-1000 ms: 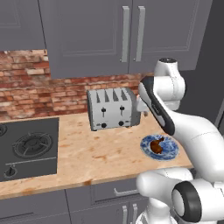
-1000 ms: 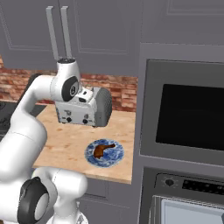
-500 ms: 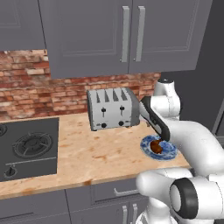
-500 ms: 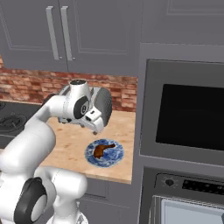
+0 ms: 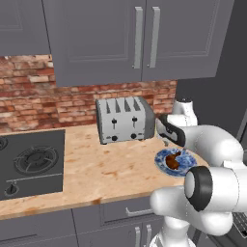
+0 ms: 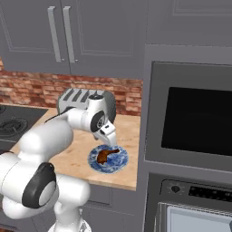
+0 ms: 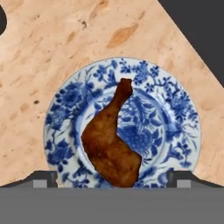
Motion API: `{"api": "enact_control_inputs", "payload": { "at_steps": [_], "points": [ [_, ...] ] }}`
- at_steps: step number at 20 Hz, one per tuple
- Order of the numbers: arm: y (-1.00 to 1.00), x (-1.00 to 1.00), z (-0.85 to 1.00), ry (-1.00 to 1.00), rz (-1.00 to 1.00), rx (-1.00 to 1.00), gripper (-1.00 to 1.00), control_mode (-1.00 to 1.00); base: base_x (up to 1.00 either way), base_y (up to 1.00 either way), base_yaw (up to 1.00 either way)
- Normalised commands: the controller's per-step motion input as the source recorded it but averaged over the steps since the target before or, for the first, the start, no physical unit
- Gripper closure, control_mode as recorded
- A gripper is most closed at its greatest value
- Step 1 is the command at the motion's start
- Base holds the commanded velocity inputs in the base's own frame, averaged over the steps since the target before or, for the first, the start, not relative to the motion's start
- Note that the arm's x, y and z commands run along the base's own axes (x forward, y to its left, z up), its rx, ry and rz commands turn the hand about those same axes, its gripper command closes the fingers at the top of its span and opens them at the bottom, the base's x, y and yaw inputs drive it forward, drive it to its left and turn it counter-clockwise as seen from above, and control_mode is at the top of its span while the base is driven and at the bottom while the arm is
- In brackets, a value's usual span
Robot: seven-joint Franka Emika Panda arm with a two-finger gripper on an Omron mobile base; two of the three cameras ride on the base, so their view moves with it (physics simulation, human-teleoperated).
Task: Place the chicken drumstick on the rack of the oven.
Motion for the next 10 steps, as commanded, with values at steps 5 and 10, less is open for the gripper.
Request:
{"api": "enact_control_inputs", "payload": {
  "at_steps": [5, 10],
  "points": [
    [0.0, 0.05, -0.43, 0.05, -0.07, 0.0, -1.0, -1.0, 0.0, 0.0, 0.0],
    [-0.02, 0.0, -0.46, 0.05, -0.08, 0.0, -1.0, -1.0, 0.0, 0.0, 0.0]
  ]
}}
